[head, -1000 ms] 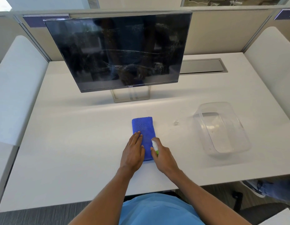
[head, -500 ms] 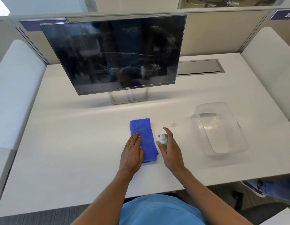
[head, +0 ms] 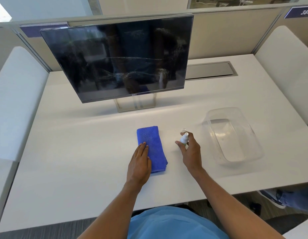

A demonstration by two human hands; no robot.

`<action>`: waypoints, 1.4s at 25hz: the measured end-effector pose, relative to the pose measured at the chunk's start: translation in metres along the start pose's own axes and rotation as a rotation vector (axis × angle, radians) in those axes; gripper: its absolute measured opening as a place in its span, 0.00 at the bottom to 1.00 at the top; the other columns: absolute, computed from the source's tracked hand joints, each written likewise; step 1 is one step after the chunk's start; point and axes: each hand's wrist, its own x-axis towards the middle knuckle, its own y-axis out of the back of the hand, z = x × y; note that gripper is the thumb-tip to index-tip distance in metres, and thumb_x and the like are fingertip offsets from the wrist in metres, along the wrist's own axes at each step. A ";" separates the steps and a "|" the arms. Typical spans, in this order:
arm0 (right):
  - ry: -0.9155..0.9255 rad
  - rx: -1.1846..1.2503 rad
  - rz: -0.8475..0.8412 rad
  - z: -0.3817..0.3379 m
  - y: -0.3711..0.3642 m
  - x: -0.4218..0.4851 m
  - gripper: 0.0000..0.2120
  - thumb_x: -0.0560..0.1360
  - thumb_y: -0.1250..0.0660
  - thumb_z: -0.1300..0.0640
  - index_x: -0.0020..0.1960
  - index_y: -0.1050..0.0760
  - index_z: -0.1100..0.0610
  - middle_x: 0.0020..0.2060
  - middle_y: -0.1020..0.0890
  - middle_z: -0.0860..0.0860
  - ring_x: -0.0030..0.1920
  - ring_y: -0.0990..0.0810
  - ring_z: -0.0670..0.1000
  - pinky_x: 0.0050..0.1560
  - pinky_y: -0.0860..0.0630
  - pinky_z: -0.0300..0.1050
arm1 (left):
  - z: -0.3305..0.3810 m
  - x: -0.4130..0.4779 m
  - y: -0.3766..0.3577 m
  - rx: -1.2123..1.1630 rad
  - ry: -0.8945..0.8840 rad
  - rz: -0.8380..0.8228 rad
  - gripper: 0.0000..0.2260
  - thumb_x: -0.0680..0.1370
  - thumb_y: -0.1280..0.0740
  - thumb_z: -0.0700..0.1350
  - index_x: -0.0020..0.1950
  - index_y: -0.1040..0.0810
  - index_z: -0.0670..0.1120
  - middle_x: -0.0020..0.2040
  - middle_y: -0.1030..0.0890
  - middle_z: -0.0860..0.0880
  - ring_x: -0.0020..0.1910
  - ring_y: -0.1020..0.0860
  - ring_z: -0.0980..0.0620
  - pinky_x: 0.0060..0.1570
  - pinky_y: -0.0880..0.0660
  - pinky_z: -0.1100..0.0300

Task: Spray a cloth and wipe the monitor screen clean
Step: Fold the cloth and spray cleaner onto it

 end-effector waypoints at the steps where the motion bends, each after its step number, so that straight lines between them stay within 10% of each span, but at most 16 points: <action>1: -0.001 0.004 0.002 0.000 0.000 0.001 0.16 0.78 0.24 0.62 0.63 0.25 0.60 0.55 0.16 0.51 0.49 0.21 0.51 0.57 0.19 0.50 | 0.000 0.000 0.000 -0.001 0.002 -0.001 0.24 0.87 0.44 0.44 0.84 0.35 0.47 0.87 0.41 0.54 0.85 0.43 0.54 0.83 0.39 0.54; 13: -0.124 0.053 0.025 0.002 0.009 -0.018 0.26 0.77 0.22 0.58 0.70 0.29 0.57 0.65 0.21 0.51 0.63 0.22 0.51 0.64 0.23 0.47 | 0.001 -0.002 -0.003 -0.020 0.006 0.007 0.24 0.87 0.44 0.44 0.85 0.36 0.47 0.87 0.42 0.54 0.86 0.43 0.54 0.83 0.40 0.55; 17: -0.045 -0.114 0.163 0.002 0.013 -0.066 0.16 0.78 0.24 0.55 0.61 0.27 0.53 0.51 0.23 0.47 0.50 0.24 0.49 0.50 0.20 0.54 | -0.003 -0.001 -0.006 0.003 -0.011 0.019 0.24 0.87 0.44 0.44 0.84 0.35 0.46 0.86 0.41 0.53 0.85 0.42 0.52 0.84 0.43 0.57; 21: 0.079 -0.066 -0.086 -0.013 -0.008 -0.079 0.08 0.82 0.30 0.52 0.58 0.25 0.52 0.50 0.23 0.44 0.50 0.23 0.47 0.51 0.21 0.49 | -0.003 0.000 -0.005 0.043 -0.045 0.033 0.23 0.87 0.44 0.44 0.83 0.34 0.44 0.86 0.39 0.50 0.85 0.41 0.50 0.84 0.48 0.57; 27: -0.193 -0.087 -0.326 -0.045 -0.052 -0.027 0.25 0.84 0.33 0.52 0.78 0.32 0.59 0.73 0.25 0.53 0.71 0.25 0.53 0.71 0.26 0.49 | -0.008 -0.004 -0.002 0.173 -0.096 -0.008 0.26 0.89 0.48 0.49 0.87 0.45 0.47 0.88 0.50 0.51 0.88 0.53 0.52 0.84 0.62 0.55; 35: -0.562 0.126 -0.407 -0.058 -0.067 0.009 0.26 0.78 0.26 0.52 0.72 0.28 0.59 0.63 0.20 0.53 0.61 0.19 0.53 0.61 0.20 0.49 | -0.012 -0.005 0.002 0.179 -0.092 -0.049 0.27 0.89 0.51 0.50 0.88 0.52 0.50 0.88 0.55 0.54 0.87 0.56 0.56 0.85 0.63 0.52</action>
